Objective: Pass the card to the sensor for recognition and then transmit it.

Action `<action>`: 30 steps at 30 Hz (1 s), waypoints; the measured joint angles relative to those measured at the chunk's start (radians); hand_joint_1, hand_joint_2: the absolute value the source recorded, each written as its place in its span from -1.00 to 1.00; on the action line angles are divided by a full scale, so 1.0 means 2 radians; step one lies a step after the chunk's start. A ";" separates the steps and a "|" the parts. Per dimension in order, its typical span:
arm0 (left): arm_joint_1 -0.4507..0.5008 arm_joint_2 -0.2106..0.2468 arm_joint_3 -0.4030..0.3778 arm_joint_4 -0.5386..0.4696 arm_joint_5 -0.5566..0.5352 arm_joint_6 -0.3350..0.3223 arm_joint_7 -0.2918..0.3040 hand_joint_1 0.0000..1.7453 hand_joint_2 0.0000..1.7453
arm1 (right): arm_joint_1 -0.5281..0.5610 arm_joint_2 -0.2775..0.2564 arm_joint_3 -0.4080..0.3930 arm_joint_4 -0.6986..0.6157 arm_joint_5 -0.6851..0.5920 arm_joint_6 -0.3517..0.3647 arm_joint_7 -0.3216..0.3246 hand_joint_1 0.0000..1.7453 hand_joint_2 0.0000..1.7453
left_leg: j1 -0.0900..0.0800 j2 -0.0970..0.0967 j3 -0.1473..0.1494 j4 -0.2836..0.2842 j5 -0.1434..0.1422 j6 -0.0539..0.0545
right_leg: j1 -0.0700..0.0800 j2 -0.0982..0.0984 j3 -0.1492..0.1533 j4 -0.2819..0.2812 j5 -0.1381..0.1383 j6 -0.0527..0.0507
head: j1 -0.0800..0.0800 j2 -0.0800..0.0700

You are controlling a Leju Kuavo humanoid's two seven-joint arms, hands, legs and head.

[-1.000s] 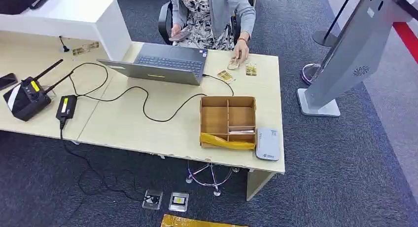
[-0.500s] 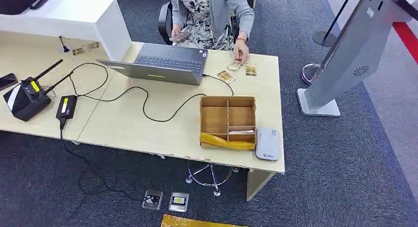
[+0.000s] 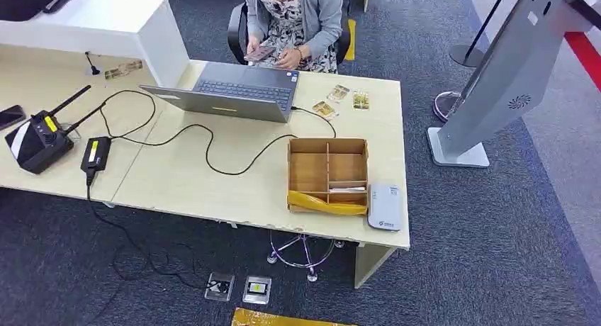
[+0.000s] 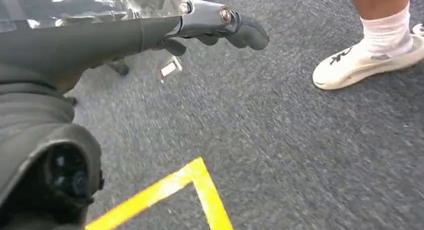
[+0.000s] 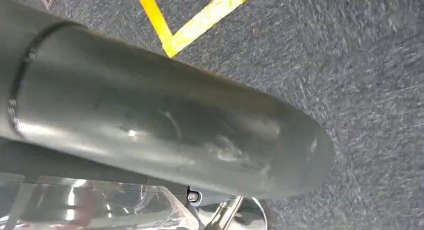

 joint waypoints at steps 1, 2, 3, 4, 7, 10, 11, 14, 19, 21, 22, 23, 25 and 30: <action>0.000 0.000 0.000 0.000 -0.004 0.008 0.001 -1.00 -1.00 | 0.000 0.001 0.000 0.000 0.000 0.000 -0.002 -1.00 -1.00 | 0.000 0.000 0.000 0.000 0.000 0.000 | 0.000 0.000 0.000 0.000 0.000 0.000 | 0.000 0.000; 0.000 -0.001 0.000 0.000 -0.011 0.020 0.001 -1.00 -1.00 | 0.000 0.002 0.000 0.000 0.001 0.001 -0.004 -1.00 -1.00 | 0.000 0.000 0.000 0.000 0.000 0.000 | 0.000 0.000 0.000 0.000 0.000 0.000 | 0.000 0.000; 0.000 -0.001 0.000 0.000 -0.019 0.028 0.001 -1.00 -1.00 | 0.000 0.003 0.000 0.000 0.003 0.001 -0.004 -1.00 -1.00 | 0.000 0.000 0.000 0.000 0.000 0.000 | 0.000 0.000 0.000 0.000 0.000 0.000 | 0.000 0.000; 0.000 -0.001 -0.001 0.000 -0.026 0.032 0.001 -1.00 -1.00 | 0.000 0.004 0.000 0.000 0.006 0.001 -0.004 -1.00 -1.00 | 0.000 0.000 0.000 0.000 0.000 0.000 | 0.000 0.000 0.000 0.000 0.000 0.000 | 0.000 0.000; 0.000 -0.001 -0.001 -0.002 -0.037 0.034 0.000 -1.00 -1.00 | 0.000 0.006 0.000 0.001 0.008 -0.001 0.001 -1.00 -1.00 | 0.000 0.000 0.000 0.000 0.000 0.000 | 0.000 0.000 0.000 0.000 0.000 0.000 | 0.000 0.000; 0.000 -0.001 -0.001 -0.003 -0.043 0.035 0.000 -1.00 -1.00 | 0.000 0.008 0.000 0.002 0.010 -0.001 0.002 -1.00 -1.00 | 0.000 0.000 0.000 0.000 0.000 0.000 | 0.000 0.000 0.000 0.000 0.000 0.000 | 0.000 0.000; 0.000 -0.001 -0.001 -0.003 -0.039 0.035 0.000 -1.00 -1.00 | 0.000 0.008 0.000 0.003 0.012 -0.001 0.002 -1.00 -1.00 | 0.000 0.000 0.000 0.000 0.000 0.000 | 0.000 0.000 0.000 0.000 0.000 0.000 | 0.000 0.000; -0.001 -0.001 0.001 -0.003 0.018 0.015 -0.011 -1.00 -1.00 | 0.000 0.009 0.001 0.004 0.014 0.004 0.000 -1.00 -1.00 | 0.000 0.000 0.000 0.000 0.000 0.000 | 0.000 0.000 0.000 0.000 0.000 0.000 | 0.000 0.000; -0.001 -0.001 0.001 -0.003 0.035 -0.024 -0.023 -1.00 -1.00 | 0.000 0.009 0.001 0.004 0.013 0.010 -0.013 -1.00 -1.00 | 0.000 0.000 0.000 0.000 0.000 0.000 | 0.000 0.000 0.000 0.000 0.000 0.000 | 0.000 0.000; -0.001 -0.001 0.001 -0.003 0.035 -0.033 -0.023 -1.00 -1.00 | 0.000 0.009 0.001 0.004 0.013 0.010 -0.015 -1.00 -1.00 | 0.000 0.000 0.000 0.000 0.000 0.000 | 0.000 0.000 0.000 0.000 0.000 0.000 | 0.000 0.000; -0.001 -0.001 0.001 -0.003 0.037 -0.039 -0.023 -1.00 -1.00 | 0.000 0.009 0.001 0.004 0.013 0.011 -0.017 -1.00 -1.00 | 0.000 0.000 0.000 0.000 0.000 0.000 | 0.000 0.000 0.000 0.000 0.000 0.000 | 0.000 0.000; -0.001 -0.001 0.001 -0.003 0.038 -0.044 -0.023 -1.00 -1.00 | 0.000 0.009 0.001 0.004 0.013 0.012 -0.018 -1.00 -1.00 | 0.000 0.000 0.000 0.000 0.000 0.000 | 0.000 0.000 0.000 0.000 0.000 0.000 | 0.000 0.000; -0.001 -0.001 0.001 -0.003 0.042 -0.054 -0.023 -1.00 -1.00 | 0.000 0.010 0.001 0.004 0.013 0.015 -0.019 -1.00 -1.00 | 0.000 0.000 0.000 0.000 0.000 0.000 | 0.000 0.000 0.000 0.000 0.000 0.000 | 0.000 0.000; -0.001 -0.001 0.001 -0.003 0.051 -0.112 -0.033 -1.00 -1.00 | 0.000 0.010 0.001 0.005 0.005 0.016 -0.023 -1.00 -1.00 | 0.000 0.000 0.000 0.000 0.000 0.000 | 0.000 0.000 0.000 0.000 0.000 0.000 | 0.000 0.000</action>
